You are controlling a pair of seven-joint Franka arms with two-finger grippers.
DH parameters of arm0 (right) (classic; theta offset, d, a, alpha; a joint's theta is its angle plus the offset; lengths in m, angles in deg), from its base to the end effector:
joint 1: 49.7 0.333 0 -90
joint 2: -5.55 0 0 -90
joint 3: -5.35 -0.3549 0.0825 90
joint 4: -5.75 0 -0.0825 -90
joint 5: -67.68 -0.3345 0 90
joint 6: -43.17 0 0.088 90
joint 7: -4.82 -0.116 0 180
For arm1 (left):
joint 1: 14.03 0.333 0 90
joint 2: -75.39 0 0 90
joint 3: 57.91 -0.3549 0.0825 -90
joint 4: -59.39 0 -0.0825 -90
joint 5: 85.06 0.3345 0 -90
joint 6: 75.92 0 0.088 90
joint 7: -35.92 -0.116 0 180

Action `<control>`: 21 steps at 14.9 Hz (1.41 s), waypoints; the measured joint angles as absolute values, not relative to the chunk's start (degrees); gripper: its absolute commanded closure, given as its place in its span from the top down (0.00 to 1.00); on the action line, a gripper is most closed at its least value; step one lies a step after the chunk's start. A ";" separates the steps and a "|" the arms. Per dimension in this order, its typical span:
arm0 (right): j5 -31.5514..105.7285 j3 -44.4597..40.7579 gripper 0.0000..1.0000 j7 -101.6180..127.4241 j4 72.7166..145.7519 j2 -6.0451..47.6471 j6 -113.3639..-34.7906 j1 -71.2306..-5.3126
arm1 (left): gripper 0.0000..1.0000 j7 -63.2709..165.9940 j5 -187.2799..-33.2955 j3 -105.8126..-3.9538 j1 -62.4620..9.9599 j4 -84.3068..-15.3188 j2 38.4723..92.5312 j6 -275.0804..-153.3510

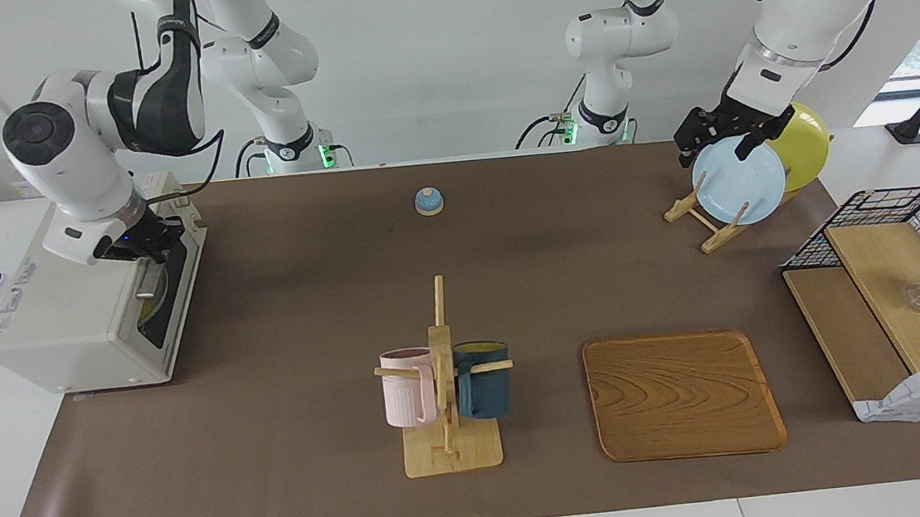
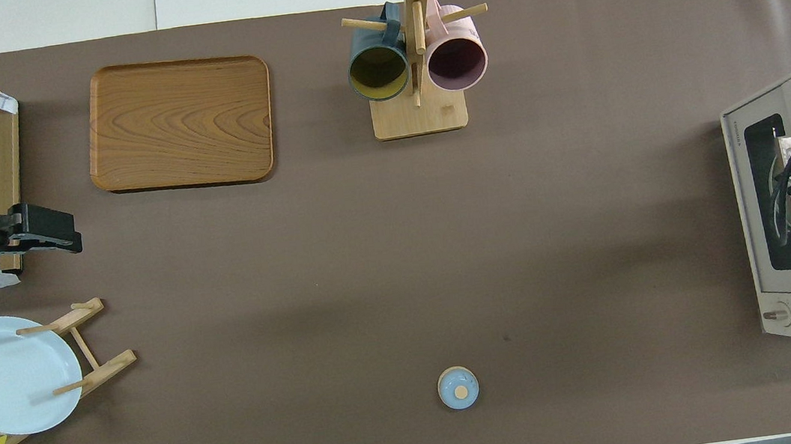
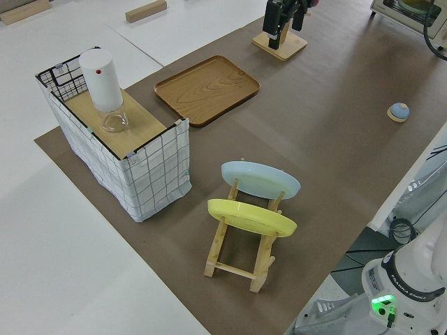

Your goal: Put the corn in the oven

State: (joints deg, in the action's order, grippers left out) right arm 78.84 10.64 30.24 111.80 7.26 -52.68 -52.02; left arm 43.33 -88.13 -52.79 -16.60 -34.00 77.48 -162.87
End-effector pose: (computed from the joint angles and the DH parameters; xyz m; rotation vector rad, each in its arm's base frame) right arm 0.4925 -0.0860 0.5322 2.9449 0.5219 -0.3819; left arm 0.4794 -0.0722 0.6433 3.0991 -0.0086 -0.1272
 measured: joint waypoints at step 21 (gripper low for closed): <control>66.66 8.01 1.00 21.78 95.78 5.41 -41.70 -52.09 | 1.00 43.33 -88.13 -52.79 -16.60 -34.00 77.48 -162.87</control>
